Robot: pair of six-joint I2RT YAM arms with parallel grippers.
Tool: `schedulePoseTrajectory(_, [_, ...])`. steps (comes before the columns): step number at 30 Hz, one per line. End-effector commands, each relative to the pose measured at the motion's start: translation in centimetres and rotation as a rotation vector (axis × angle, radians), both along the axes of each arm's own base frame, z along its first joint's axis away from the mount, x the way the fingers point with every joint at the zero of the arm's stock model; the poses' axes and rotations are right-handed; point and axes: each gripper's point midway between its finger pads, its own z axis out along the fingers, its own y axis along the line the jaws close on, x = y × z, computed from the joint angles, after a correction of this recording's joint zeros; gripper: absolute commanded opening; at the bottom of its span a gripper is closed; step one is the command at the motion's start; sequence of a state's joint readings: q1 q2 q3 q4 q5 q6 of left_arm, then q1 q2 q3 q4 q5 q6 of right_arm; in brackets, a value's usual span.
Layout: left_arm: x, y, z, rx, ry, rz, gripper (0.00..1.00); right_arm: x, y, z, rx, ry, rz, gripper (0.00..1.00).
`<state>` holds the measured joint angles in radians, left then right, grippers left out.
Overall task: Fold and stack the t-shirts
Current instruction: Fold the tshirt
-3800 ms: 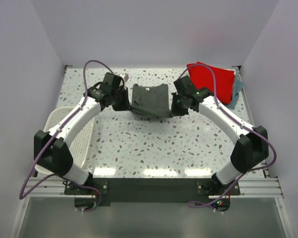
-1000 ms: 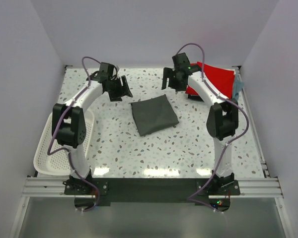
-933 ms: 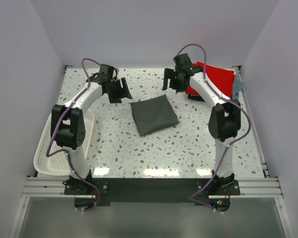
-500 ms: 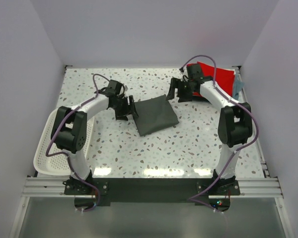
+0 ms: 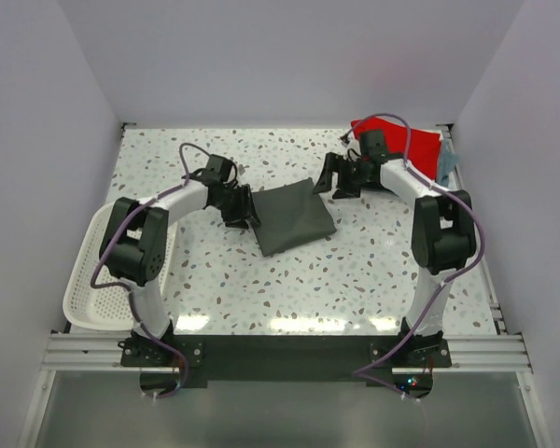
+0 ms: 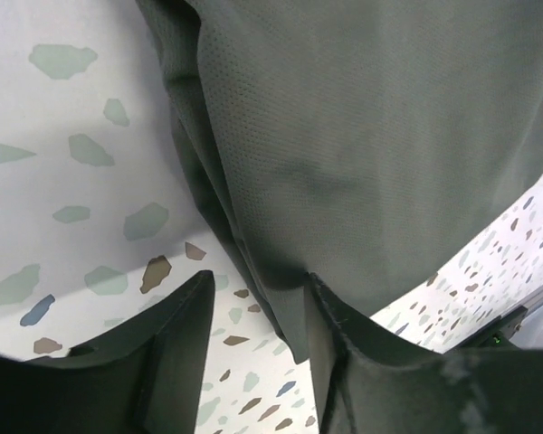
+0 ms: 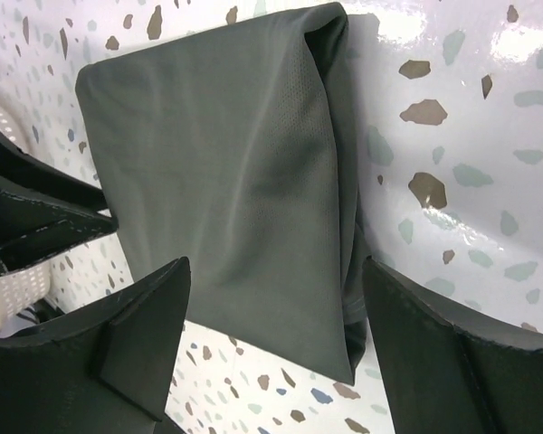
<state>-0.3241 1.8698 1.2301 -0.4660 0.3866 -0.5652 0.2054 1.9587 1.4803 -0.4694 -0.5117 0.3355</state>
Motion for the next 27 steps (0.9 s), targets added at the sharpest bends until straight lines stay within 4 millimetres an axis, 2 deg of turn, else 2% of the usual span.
schedulePoseTrajectory(1, [0.1,-0.5,-1.0,-0.008,-0.003,-0.027,0.47,0.4,0.6,-1.1,0.03,-0.013,0.031,0.79])
schedulePoseTrajectory(7, [-0.4,-0.2,-1.7,0.005,0.015,-0.033,0.35,0.3,0.4,-2.5,0.021,0.006,0.024,0.79])
schedulePoseTrajectory(13, [-1.2,-0.2,-2.7,0.009,0.047,-0.042,0.18,-0.3,0.6,-4.1,0.033,0.038,0.037,0.79])
schedulePoseTrajectory(22, [-2.0,0.5,-4.4,0.053,0.083,-0.052,0.03,-1.0,0.8,-6.5,0.053,0.088,0.038,0.78])
schedulePoseTrajectory(27, [-2.7,0.7,-5.4,0.068,0.105,-0.058,0.0,-2.2,1.4,-8.2,0.078,0.131,0.045,0.78])
